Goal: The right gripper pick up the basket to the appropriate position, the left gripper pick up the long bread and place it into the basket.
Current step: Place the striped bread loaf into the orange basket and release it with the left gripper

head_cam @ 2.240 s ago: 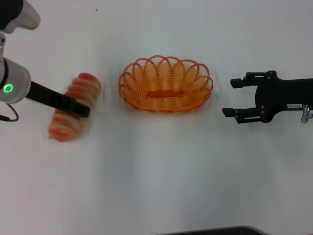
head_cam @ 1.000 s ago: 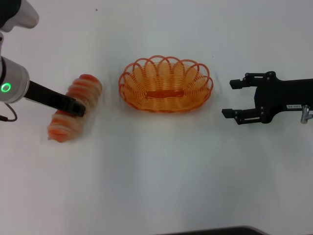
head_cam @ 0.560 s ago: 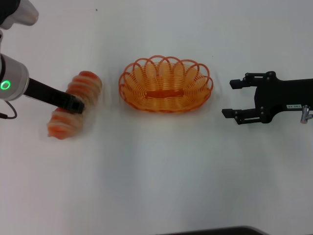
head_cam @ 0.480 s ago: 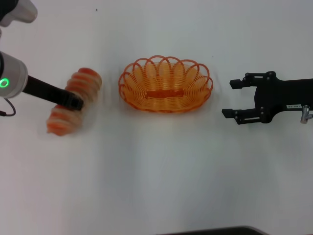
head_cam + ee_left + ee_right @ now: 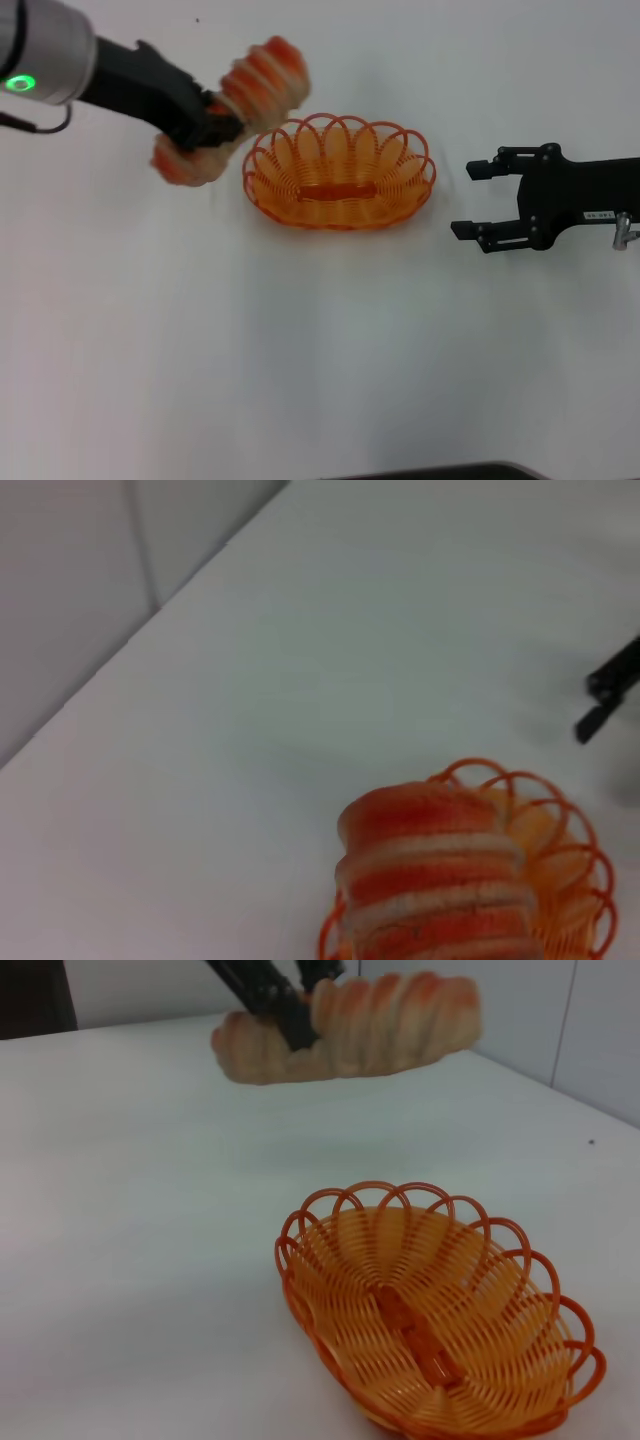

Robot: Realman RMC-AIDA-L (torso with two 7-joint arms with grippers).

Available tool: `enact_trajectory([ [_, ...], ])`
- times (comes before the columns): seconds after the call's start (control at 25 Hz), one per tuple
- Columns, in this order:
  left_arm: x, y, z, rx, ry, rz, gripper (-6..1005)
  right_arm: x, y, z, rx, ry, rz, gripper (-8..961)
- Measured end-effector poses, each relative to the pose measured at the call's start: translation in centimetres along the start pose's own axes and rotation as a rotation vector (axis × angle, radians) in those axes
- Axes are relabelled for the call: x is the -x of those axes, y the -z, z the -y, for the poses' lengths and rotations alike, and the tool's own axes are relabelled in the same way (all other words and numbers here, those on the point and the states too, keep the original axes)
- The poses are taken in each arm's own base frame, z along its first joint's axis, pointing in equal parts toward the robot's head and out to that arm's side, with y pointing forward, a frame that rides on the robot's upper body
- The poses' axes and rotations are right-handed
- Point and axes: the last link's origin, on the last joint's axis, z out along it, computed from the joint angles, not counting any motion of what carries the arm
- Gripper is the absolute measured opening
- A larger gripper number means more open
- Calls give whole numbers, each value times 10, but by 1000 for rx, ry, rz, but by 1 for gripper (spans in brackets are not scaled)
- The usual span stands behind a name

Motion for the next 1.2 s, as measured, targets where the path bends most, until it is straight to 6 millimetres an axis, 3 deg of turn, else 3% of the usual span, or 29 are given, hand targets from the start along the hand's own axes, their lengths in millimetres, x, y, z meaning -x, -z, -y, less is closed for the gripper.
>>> enact_trajectory([
  [0.24,-28,-35,-21,72,-154,24,267,0,0,0,2,-1,1,826],
  [0.4,-29,-67,-29,60,-188,44,257,0,-1,-2,10,1,2,826],
  [0.56,-24,-86,-31,39,-189,42,250,2,-2,-2,16,6,5,825],
  [0.96,-21,-87,-36,37,-182,9,228,4,-4,-1,20,-1,5,824],
  [1.04,-22,-85,-36,40,-178,-4,353,4,-4,-1,20,-1,5,824],
  [1.2,-20,-83,-34,42,-156,-22,506,4,-4,-2,21,-4,5,824],
])
